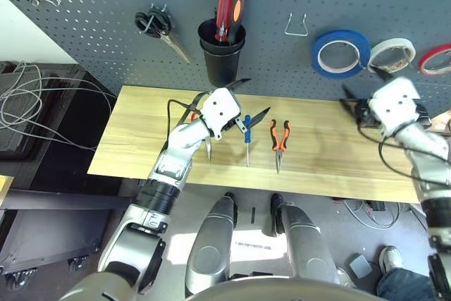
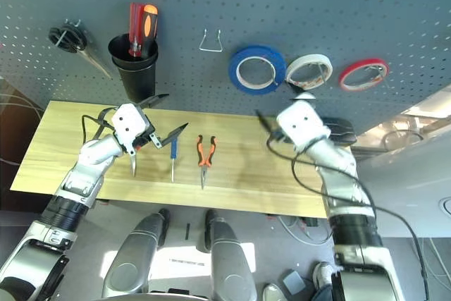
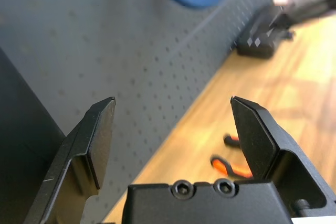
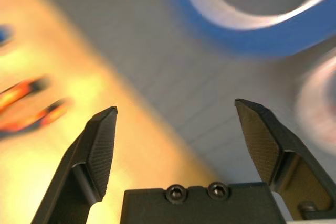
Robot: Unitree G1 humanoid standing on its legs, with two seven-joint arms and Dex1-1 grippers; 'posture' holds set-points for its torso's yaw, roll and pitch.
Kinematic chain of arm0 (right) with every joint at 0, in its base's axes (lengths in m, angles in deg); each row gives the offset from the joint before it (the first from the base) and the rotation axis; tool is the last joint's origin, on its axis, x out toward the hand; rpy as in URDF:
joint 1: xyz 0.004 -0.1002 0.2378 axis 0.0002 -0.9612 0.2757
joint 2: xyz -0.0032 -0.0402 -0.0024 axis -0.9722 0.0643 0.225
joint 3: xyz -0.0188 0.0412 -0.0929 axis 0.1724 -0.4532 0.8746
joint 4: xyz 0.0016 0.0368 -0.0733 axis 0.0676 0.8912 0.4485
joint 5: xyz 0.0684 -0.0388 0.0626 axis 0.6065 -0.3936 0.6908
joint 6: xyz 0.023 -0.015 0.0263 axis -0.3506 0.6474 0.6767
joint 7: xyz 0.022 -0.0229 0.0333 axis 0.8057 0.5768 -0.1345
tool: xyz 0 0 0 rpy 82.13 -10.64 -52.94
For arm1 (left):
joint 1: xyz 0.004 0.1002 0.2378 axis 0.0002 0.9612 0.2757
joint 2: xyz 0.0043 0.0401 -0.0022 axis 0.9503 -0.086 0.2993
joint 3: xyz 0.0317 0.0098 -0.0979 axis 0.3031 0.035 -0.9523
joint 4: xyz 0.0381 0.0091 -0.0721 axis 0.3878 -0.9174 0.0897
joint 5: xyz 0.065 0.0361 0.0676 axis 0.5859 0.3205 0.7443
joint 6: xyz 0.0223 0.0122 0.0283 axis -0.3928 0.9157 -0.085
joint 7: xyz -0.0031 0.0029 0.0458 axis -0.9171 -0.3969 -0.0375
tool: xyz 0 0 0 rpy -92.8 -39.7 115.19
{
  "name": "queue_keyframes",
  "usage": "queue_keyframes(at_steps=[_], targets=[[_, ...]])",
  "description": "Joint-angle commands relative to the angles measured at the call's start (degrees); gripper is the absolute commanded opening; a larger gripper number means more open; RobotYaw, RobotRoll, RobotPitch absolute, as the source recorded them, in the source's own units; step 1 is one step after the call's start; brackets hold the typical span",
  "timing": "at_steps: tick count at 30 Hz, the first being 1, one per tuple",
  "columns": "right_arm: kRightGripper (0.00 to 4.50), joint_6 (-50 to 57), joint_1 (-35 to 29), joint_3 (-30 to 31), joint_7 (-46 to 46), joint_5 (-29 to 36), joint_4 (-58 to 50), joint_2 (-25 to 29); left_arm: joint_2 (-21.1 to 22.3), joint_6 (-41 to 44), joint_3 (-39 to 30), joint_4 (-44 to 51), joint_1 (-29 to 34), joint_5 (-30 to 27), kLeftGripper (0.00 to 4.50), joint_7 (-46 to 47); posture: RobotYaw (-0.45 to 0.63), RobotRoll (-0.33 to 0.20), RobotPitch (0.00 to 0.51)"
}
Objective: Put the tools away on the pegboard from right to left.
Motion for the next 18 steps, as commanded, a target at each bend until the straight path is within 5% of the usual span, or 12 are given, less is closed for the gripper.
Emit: queue_keyframes(at_steps=[1,8,18], targets=[[4.45,18.0,0.6,-0.3,-1.9,6.5,-2.8,-3.1,1.3,3.7,1.9,0.4,0.8,0.4,4.5,-3.6,0.15,0.0,0.346],[4.45,69.5,12.9,-10.0,14.1,19.3,-3.4,-19.2,4.6,7.9,4.8,-0.4,-2.1,1.2,4.5,-11.1,0.17,0.0,0.337],[4.45,89.4,26.2,-16.9,32.1,15.8,4.0,-32.8,6.8,12.1,7.1,0.9,-3.5,1.7,4.5,-18.4,0.19,0.0,0.338]])
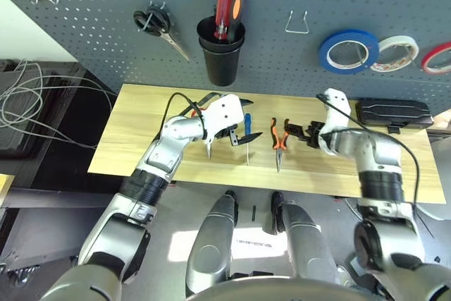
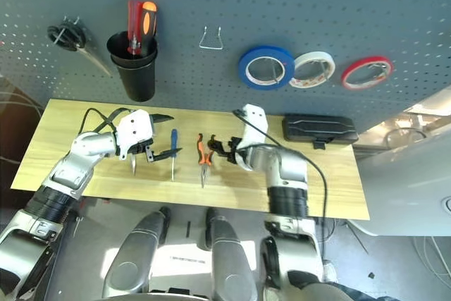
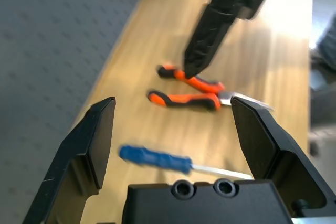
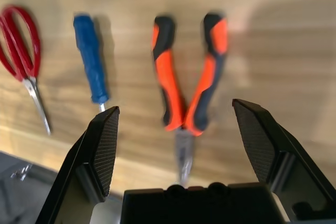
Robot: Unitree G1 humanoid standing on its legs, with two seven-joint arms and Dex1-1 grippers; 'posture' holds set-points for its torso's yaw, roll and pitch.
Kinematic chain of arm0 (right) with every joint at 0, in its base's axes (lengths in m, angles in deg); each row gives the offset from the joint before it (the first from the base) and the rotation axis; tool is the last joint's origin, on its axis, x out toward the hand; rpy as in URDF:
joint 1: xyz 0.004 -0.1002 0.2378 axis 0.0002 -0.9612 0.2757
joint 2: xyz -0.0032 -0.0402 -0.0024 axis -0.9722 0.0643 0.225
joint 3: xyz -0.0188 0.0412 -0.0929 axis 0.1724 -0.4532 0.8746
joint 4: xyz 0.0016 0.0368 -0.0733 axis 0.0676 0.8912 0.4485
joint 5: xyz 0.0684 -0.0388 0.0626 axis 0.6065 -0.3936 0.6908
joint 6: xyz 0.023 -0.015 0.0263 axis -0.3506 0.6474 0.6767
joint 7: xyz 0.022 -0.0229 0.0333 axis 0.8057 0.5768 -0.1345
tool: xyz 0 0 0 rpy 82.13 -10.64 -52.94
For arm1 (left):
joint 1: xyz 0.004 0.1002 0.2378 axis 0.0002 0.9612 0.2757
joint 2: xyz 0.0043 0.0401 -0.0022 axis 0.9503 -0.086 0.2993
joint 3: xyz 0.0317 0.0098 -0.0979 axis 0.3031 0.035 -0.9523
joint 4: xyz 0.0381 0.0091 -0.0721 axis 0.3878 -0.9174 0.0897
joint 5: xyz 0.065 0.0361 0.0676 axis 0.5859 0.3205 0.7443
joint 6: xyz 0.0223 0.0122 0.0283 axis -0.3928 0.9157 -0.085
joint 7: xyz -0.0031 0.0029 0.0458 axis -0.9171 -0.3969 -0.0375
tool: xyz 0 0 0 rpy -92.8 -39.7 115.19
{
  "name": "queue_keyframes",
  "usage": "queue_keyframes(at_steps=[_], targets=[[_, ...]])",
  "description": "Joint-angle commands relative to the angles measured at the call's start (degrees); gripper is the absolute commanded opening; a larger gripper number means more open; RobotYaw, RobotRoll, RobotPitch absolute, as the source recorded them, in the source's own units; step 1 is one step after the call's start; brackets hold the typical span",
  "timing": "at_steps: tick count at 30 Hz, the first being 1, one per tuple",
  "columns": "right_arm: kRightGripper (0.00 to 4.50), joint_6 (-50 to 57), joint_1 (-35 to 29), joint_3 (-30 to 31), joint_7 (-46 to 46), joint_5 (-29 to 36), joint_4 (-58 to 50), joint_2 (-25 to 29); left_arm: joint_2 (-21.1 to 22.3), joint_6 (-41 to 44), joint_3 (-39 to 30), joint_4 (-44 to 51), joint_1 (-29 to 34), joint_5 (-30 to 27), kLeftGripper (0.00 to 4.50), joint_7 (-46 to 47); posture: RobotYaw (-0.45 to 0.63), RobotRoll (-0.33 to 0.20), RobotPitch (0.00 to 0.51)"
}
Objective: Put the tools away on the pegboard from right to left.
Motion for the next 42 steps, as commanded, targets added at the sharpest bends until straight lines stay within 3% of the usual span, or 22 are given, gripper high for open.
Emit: queue_keyframes(at_steps=[1,12,19,24,35,42], targets=[[4.45,2.8,-0.1,-1.9,5.6,-2.6,1.2,-2.5,0.6,1.4,1.3,1.2,1.1,0.3,4.5,-1.8,0.19,0.0,0.336],[4.45,4.0,-8.0,0.8,9.5,-6.1,-9.8,-4.9,0.9,2.2,-0.1,2.2,2.6,0.0,4.5,-1.3,0.23,0.0,0.336],[4.45,-1.6,-7.0,0.5,11.4,-7.3,-6.7,-7.3,1.1,2.3,-0.5,3.3,4.2,-0.1,4.5,-0.8,0.24,0.0,0.336],[4.45,-8.7,-3.1,-0.5,13.6,-7.2,1.6,-8.7,1.2,2.5,-0.6,3.4,4.3,-0.2,4.5,-0.7,0.24,0.0,0.335],[4.45,-33.2,5.2,0.0,10.4,-6.6,34.8,-3.2,1.1,3.0,-0.6,3.8,4.8,-0.4,4.5,-0.4,0.25,0.0,0.343],[4.45,-30.5,6.8,-0.8,11.8,-4.6,40.0,-4.3,1.3,3.3,-0.9,4.1,5.0,-0.3,4.5,-0.2,0.26,0.0,0.341]])
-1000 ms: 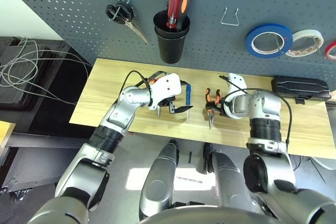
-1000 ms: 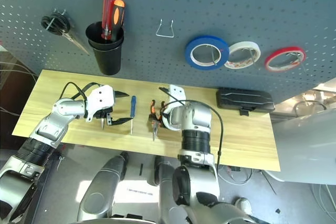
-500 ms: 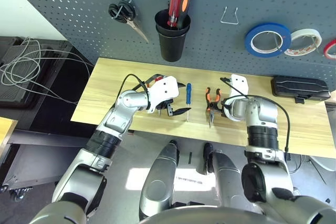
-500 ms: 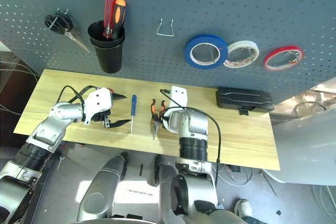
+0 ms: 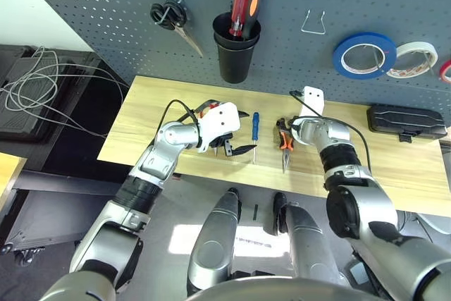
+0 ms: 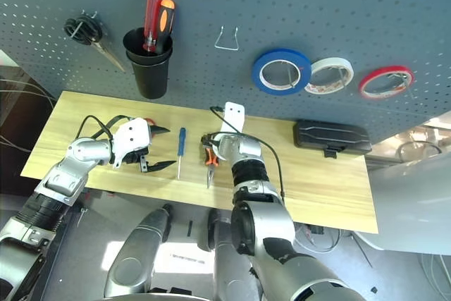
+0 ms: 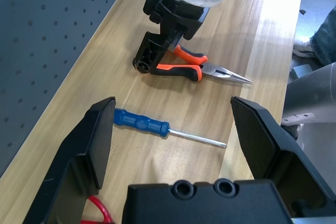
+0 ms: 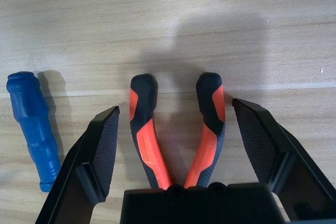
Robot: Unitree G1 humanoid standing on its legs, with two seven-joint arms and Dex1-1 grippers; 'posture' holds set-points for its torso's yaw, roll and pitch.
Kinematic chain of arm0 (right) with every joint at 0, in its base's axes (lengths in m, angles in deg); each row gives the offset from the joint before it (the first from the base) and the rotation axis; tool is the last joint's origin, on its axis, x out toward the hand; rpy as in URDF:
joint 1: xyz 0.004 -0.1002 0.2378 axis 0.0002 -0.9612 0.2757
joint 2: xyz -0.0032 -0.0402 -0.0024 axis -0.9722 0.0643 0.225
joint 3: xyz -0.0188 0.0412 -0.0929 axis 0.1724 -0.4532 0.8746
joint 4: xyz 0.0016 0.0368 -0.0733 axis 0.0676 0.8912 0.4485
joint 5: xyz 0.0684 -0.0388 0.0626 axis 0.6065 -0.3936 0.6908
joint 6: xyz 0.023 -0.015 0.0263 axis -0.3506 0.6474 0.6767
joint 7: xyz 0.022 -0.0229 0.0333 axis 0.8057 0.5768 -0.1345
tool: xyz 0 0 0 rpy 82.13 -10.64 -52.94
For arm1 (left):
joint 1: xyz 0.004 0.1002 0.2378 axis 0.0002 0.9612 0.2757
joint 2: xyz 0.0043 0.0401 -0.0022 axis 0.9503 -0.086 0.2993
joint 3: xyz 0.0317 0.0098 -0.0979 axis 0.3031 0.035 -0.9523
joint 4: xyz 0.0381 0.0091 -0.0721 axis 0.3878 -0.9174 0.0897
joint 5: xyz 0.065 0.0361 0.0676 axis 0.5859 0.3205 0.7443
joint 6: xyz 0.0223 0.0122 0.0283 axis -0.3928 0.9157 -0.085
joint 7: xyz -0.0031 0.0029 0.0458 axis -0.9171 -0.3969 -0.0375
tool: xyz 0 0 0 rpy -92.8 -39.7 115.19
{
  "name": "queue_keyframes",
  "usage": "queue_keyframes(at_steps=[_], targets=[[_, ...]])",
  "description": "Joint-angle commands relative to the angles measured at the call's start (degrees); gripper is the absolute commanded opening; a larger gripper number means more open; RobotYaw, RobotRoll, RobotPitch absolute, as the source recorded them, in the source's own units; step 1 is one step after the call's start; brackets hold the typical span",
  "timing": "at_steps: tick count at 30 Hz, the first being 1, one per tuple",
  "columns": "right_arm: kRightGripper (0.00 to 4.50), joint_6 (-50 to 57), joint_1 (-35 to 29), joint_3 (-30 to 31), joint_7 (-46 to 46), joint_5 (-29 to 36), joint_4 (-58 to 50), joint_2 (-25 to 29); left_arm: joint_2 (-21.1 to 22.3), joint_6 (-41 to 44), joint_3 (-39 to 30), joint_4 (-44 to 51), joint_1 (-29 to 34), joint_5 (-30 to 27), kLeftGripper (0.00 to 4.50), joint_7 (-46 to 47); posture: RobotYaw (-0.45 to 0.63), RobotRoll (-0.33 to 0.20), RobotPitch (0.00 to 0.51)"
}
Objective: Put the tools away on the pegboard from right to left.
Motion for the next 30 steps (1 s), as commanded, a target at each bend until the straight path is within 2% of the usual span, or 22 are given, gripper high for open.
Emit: queue_keyframes(at_steps=[1,4,7,9,13,17,19,25,30], targets=[[4.45,6.3,-3.3,-1.3,1.7,1.8,3.5,-2.2,0.4,0.5,0.0,0.7,1.4,-0.2,4.5,0.0,0.26,0.0,0.341],[4.45,9.3,-1.0,-2.4,4.5,2.7,3.5,-3.3,0.5,0.6,-0.1,0.7,1.5,-0.1,4.5,0.1,0.26,0.0,0.341],[4.45,11.2,5.0,-5.3,8.4,4.2,6.1,-3.7,0.4,0.5,0.0,0.7,1.7,-0.1,4.5,0.3,0.25,0.0,0.339],[4.45,12.3,6.8,-6.3,9.8,4.8,6.8,-3.7,0.3,0.5,0.1,0.7,1.7,-0.1,4.5,0.4,0.25,0.0,0.341],[4.45,15.2,7.9,-8.4,12.7,6.3,6.2,-3.8,-0.1,0.6,0.2,0.7,1.7,-0.1,4.5,0.7,0.25,0.0,0.343],[4.45,18.8,6.9,-7.6,13.3,6.1,3.3,-3.9,-0.1,0.5,0.2,0.5,1.6,-0.1,4.5,0.9,0.25,0.0,0.343],[4.45,22.7,5.5,-5.2,11.7,5.4,-0.2,-3.6,-0.1,0.6,0.2,0.5,1.7,0.0,4.5,1.0,0.24,0.0,0.344],[4.45,28.8,0.6,10.7,-1.0,2.1,-11.8,0.7,-0.2,0.6,0.2,0.6,2.0,0.0,4.5,1.4,0.24,0.0,0.342],[4.45,29.2,-1.1,16.7,-7.1,0.5,-14.2,3.9,-0.6,0.8,0.3,0.4,1.9,0.0,4.5,1.8,0.23,0.0,0.34]])
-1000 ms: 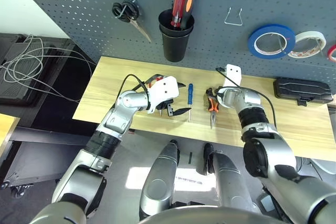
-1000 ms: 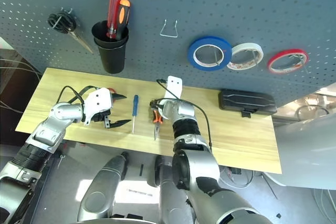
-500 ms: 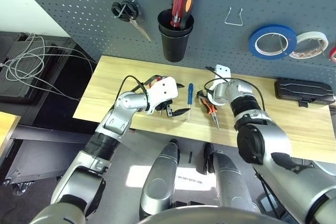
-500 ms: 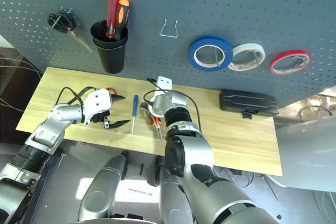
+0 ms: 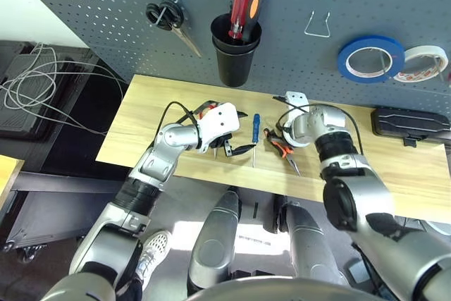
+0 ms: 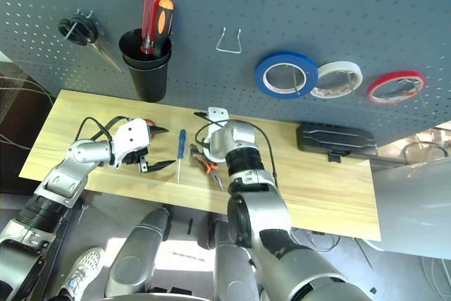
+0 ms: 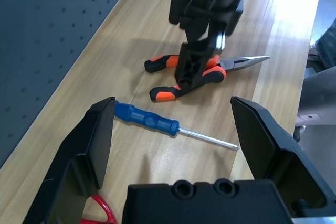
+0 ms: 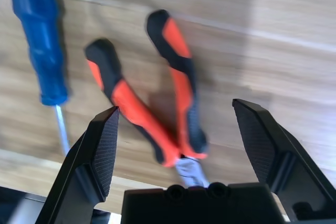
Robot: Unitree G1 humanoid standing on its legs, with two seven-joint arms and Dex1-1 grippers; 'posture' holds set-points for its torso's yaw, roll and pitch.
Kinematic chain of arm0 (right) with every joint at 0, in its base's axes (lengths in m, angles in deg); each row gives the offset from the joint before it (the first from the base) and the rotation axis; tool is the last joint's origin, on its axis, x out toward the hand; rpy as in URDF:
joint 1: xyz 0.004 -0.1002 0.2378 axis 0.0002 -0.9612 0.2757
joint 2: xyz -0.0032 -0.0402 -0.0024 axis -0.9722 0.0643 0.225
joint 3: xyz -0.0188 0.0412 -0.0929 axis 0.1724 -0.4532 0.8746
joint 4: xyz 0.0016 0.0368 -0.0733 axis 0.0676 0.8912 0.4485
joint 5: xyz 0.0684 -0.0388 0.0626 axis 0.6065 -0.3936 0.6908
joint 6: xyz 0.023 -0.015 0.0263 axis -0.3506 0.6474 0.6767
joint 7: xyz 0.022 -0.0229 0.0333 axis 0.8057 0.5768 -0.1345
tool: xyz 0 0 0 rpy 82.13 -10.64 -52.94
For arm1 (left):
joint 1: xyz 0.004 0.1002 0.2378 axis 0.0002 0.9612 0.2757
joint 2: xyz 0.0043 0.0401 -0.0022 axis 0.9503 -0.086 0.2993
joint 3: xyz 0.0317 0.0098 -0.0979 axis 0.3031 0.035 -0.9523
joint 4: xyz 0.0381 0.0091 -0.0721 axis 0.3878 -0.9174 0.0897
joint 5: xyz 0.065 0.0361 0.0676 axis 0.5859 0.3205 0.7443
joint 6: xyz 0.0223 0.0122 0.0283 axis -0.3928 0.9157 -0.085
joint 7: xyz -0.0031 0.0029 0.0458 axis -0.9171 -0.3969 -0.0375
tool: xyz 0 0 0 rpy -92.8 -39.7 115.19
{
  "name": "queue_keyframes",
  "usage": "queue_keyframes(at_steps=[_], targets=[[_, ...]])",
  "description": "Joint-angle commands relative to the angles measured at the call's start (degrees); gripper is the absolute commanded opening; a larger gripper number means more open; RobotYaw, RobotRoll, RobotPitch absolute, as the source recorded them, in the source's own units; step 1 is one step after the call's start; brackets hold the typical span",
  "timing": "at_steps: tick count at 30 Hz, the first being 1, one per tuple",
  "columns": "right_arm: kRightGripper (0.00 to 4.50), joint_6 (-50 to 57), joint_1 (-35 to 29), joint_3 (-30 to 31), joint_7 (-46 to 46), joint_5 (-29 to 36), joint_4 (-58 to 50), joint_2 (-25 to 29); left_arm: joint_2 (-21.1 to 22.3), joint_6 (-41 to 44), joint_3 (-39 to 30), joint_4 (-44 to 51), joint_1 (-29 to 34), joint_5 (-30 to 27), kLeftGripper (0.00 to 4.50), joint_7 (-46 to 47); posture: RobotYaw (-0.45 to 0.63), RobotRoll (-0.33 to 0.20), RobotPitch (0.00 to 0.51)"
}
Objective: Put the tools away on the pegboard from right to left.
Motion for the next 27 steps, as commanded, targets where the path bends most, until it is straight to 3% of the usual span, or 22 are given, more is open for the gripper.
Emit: queue_keyframes(at_steps=[1,27], targets=[[4.45,0.2,-1.5,3.2,-3.6,-1.4,-0.1,0.7,-0.2,0.4,0.4,0.2,1.2,0.0,4.5,-0.1,0.23,0.0,0.34],[4.45,-6.9,-2.2,6.5,-8.2,-7.7,6.9,-0.8,-0.2,0.6,0.2,-0.5,1.1,0.1,4.5,1.0,0.25,0.0,0.332]])
